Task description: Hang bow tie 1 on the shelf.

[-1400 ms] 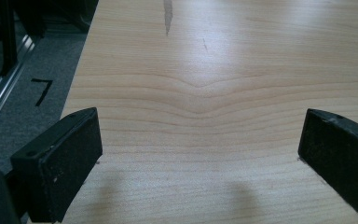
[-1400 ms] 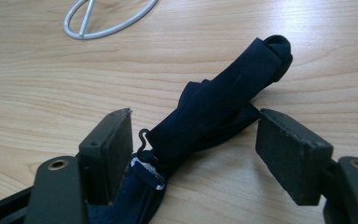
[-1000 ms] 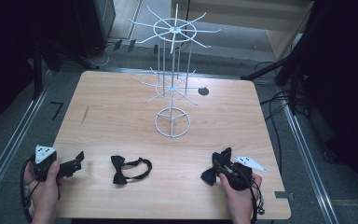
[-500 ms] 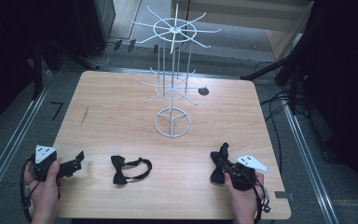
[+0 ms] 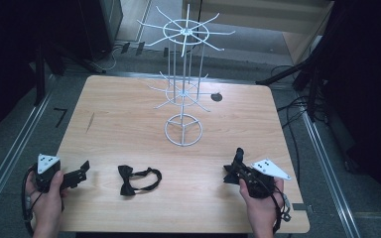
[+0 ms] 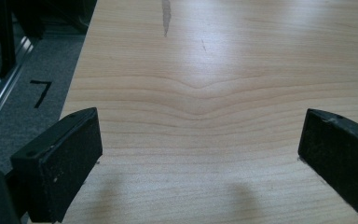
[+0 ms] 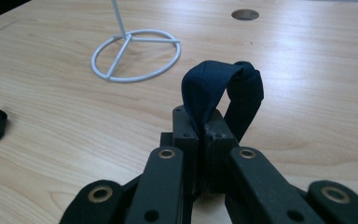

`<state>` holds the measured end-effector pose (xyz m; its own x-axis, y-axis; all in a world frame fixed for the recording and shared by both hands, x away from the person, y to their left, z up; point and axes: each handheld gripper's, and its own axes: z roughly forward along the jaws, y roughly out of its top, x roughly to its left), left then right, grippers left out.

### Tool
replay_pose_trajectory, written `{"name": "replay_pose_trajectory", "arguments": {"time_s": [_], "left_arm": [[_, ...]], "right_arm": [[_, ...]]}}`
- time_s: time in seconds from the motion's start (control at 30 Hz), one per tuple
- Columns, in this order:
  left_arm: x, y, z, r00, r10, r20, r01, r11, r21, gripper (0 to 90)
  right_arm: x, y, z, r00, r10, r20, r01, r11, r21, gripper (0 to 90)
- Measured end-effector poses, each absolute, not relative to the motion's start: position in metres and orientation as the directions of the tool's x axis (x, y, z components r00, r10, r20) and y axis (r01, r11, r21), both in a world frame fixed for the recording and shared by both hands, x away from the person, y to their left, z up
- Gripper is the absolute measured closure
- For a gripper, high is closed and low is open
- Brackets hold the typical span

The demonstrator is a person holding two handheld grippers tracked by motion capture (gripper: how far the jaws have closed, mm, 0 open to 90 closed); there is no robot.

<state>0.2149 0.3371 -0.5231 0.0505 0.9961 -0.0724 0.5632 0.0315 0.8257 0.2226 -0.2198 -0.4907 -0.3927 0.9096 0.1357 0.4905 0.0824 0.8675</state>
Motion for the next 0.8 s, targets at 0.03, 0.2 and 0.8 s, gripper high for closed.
{"name": "replay_pose_trajectory", "arguments": {"time_s": [0.03, 0.2, 0.8], "left_arm": [[0.215, 0.337, -0.523, 0.052, 0.996, -0.072, 0.563, 0.03, 0.826, 0.0], [0.215, 0.337, -0.523, 0.057, 0.996, -0.07, 0.564, 0.026, 0.825, 0.0], [0.214, 0.337, -0.523, 0.071, 0.995, -0.075, 0.563, 0.022, 0.826, 0.0]], "right_arm": [[0.225, -0.219, -0.487, -0.397, 0.909, 0.129, 0.481, 0.087, 0.873, 87.6], [0.228, -0.217, -0.474, -0.394, 0.911, 0.123, 0.453, 0.076, 0.888, 87.5], [0.237, -0.205, -0.449, -0.428, 0.893, 0.14, 0.413, 0.055, 0.909, 87.9]]}}
